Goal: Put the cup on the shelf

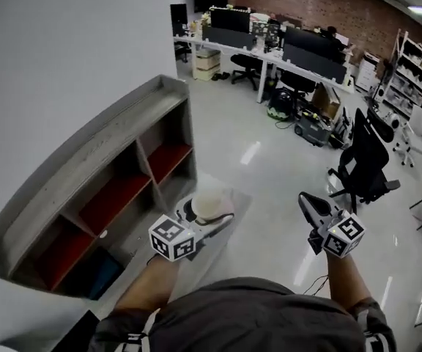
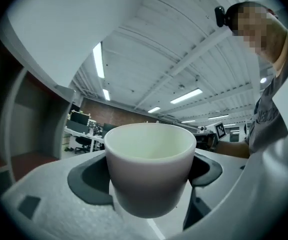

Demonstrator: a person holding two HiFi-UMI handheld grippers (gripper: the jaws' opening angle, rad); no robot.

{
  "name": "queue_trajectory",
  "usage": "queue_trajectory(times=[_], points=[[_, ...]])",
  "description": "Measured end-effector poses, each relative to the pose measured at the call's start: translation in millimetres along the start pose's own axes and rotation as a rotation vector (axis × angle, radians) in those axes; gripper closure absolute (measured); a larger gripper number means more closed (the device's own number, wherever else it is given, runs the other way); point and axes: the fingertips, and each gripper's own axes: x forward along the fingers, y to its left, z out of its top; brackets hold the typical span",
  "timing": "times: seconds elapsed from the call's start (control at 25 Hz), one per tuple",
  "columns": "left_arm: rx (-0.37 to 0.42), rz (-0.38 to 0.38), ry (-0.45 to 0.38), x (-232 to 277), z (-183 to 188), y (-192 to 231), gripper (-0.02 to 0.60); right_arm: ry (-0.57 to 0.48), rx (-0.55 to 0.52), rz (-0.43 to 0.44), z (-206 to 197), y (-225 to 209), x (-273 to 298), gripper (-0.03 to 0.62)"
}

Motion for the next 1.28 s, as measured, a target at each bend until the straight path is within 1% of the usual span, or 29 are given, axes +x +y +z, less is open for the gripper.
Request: queue_trajectory(times=[0.08, 0.2, 0.4, 0.56, 0.72, 0.84, 0.96, 1.16, 1.28], points=[[-0.001, 0.086, -0.008, -32.3, -0.5, 13.2, 0.153, 0.009, -0.001, 0.077, -1.6, 19.5, 28.2, 0.602], [0.008, 0.202, -0.01, -75.2, 1.2, 37.4, 0.153, 0.015, -0.003, 0.163, -2.8, 47.8, 64.0, 0.602], [0.06, 0.426, 0.005, -142.1, 13.2, 83.8, 0.153, 0.028, -0.023, 0.292, 0.1, 86.4, 112.3, 0.602], [0.093, 0.595, 0.042, -192.1, 19.1, 123.2, 0.153, 0.042, -0.029, 0.358, -2.2, 111.4, 142.4, 0.602], [0.103, 0.729, 0.094, -226.2, 14.8, 161.8, 0.153, 0.053, -0.03, 0.394, -5.8, 129.2, 166.5, 0.602], [0.087, 0.803, 0.138, -241.7, 6.4, 185.4, 0.153, 0.066, -0.029, 0.405, -10.7, 137.2, 177.1, 0.602], [0.077, 0.858, 0.176, -251.1, -0.2, 203.8, 0.153, 0.083, -0.029, 0.403, -17.2, 139.5, 181.7, 0.602], [0.056, 0.923, 0.219, -263.7, -4.4, 227.1, 0.153, 0.095, -0.017, 0.385, -22.5, 136.9, 183.7, 0.602], [0.045, 0.946, 0.243, -266.6, -8.1, 235.4, 0.153, 0.098, -0.019, 0.38, -23.0, 136.7, 182.9, 0.602]])
